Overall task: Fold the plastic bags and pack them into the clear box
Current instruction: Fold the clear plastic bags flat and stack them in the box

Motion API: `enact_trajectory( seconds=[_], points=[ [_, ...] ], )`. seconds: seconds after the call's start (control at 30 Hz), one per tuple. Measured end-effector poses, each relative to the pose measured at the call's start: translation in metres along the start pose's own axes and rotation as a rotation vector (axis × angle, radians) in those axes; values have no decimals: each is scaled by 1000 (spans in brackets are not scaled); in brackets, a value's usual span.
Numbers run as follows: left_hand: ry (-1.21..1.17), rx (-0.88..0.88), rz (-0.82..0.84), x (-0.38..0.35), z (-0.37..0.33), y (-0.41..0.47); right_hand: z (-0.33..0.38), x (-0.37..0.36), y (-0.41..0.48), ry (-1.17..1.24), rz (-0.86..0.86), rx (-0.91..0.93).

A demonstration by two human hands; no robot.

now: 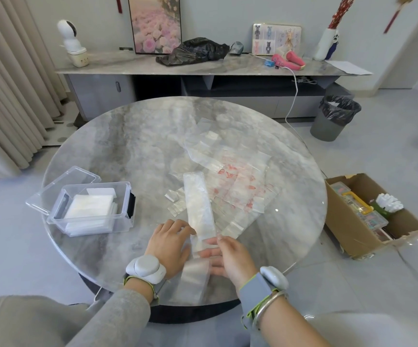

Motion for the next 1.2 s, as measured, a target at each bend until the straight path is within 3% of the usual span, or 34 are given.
enact_trajectory(
  seconds=[0.13, 0.3, 0.57, 0.83, 1.1, 1.2],
  points=[
    [-107, 63, -66, 0, 6, 0, 1, 4, 10, 133, -14, -148],
    [-155, 116, -76, -1, 12, -1, 2, 2, 23, 151, -34, -193],
    [-142, 110, -71, -2, 10, 0, -2, 5, 19, -233, 85, -221],
    [-146, 119, -78, -3, 11, -1, -23, 3, 12, -274, 147, -301],
    [-153, 112, -77, -1, 11, -1, -12, 1, 23, 89, 93, -326],
    [-168, 117, -85, -1, 11, -2, -6, -2, 32, 60, 53, -268]
  ],
)
Point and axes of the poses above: each hand's wrist, its own y-axis towards the middle knuckle, its own x-axis out of the back of the hand, z = x × y, the point moved 8 cm from there along y, towards the middle knuckle, and after that the axes turned 11 degrees about -z, right-handed, at the moved point
